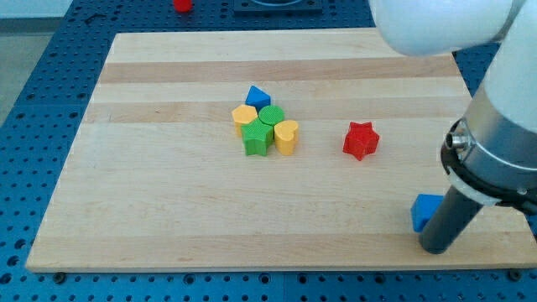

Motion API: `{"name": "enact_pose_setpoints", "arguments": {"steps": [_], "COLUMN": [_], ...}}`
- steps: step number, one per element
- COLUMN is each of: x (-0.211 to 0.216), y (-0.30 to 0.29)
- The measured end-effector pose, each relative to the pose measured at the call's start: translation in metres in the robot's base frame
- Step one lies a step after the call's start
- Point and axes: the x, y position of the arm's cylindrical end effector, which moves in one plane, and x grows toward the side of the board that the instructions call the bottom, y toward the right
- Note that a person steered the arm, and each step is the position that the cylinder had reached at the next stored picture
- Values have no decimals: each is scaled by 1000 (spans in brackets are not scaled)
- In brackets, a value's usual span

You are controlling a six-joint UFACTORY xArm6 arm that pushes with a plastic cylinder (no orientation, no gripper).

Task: Move the red star towards the blue cube

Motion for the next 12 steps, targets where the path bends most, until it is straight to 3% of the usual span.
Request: {"name": "enact_pose_setpoints", "arguments": {"steps": [1,2,3,4,5,7,8,11,12], "x": [-6,-6,-30,-75,-122,-193,-188,-116,-113], "y": [5,48,89,94,79,-16,-62,-80,-127]}}
